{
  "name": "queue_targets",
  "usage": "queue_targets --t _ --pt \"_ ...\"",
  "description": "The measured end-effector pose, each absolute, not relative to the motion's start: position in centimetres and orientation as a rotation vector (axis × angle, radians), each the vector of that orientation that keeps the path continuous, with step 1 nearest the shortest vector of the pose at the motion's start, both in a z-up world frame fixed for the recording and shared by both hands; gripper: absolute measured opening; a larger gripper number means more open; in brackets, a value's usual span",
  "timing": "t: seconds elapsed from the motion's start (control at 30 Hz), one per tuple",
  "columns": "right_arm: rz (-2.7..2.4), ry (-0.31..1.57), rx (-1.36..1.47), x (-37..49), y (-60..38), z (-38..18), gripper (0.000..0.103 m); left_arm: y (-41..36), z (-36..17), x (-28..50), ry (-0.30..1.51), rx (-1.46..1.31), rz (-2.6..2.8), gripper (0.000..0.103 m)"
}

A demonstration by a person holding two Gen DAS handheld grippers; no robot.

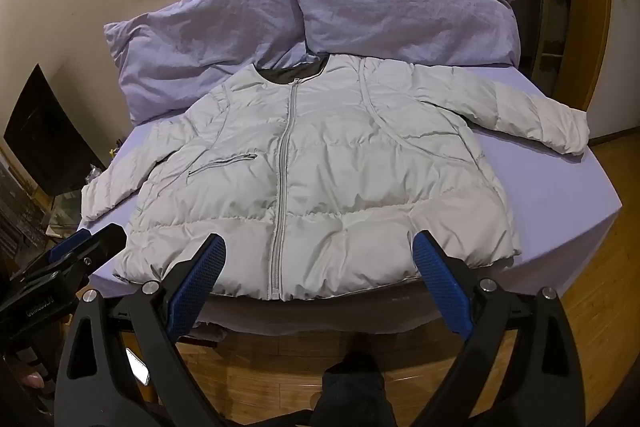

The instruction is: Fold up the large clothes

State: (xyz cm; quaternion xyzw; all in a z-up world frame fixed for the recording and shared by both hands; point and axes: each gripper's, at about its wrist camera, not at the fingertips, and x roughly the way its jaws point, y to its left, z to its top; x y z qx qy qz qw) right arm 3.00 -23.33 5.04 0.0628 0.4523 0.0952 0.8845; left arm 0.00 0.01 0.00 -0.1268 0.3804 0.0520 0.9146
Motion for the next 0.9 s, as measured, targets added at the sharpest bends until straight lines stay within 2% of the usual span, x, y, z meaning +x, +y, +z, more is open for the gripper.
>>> queue_targets --t 0.9 --pt "0.198 0.944 0.131 3.07 -23.43 4.96 0.096 0.02 -0.03 0.02 0.791 -0.264 0.108 0.101"
